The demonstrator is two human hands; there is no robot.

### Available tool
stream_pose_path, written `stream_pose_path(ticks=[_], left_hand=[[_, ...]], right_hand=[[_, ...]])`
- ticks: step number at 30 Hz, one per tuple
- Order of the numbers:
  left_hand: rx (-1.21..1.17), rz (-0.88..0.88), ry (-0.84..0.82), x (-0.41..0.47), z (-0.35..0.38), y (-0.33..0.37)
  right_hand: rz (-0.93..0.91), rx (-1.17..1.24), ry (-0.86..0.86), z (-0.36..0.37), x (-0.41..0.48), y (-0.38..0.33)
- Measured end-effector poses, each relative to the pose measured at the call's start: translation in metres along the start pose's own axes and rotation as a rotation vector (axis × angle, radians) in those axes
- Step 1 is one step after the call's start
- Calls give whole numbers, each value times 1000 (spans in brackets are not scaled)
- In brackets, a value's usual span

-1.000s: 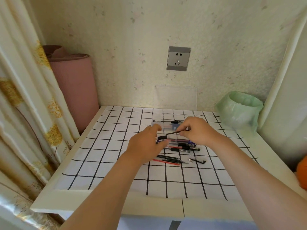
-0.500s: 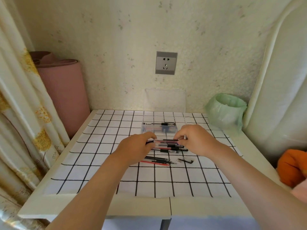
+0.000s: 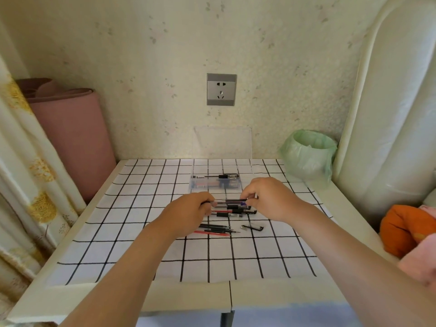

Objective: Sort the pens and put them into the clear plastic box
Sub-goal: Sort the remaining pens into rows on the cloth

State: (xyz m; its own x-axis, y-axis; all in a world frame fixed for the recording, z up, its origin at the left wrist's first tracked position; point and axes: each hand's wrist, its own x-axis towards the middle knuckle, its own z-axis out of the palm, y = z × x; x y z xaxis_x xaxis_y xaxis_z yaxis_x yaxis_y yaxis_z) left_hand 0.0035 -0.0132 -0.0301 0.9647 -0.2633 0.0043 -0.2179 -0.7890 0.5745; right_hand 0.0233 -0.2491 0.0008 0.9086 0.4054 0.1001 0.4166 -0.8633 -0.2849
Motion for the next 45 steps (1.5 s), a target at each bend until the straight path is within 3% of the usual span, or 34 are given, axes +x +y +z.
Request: stream_pose_path(ticks=[13,17,23,28,31,36,45], left_hand=[[-63,52,-70,-3,4,9],[-70,41,-58,-2,4,6],[-55,46,-57,-3,4,5],[-35,22,-64,-3,4,3],[13,24,-96,-4,4,1],[48,46,-105,-3,5,1],[5,74,-127,-3,7,5]], right_hand=[[-92,100,-28,3,-2,-21],[-31,275,-41,7,-2,-25],[-23,532,-192,7,-3,-29],[-3,245,-54,11,-1,-19],[1,28,-153,11,-3,-10],[33,23,-313,11,-7,-7],[-2,-8,-311,20,-4,-7]])
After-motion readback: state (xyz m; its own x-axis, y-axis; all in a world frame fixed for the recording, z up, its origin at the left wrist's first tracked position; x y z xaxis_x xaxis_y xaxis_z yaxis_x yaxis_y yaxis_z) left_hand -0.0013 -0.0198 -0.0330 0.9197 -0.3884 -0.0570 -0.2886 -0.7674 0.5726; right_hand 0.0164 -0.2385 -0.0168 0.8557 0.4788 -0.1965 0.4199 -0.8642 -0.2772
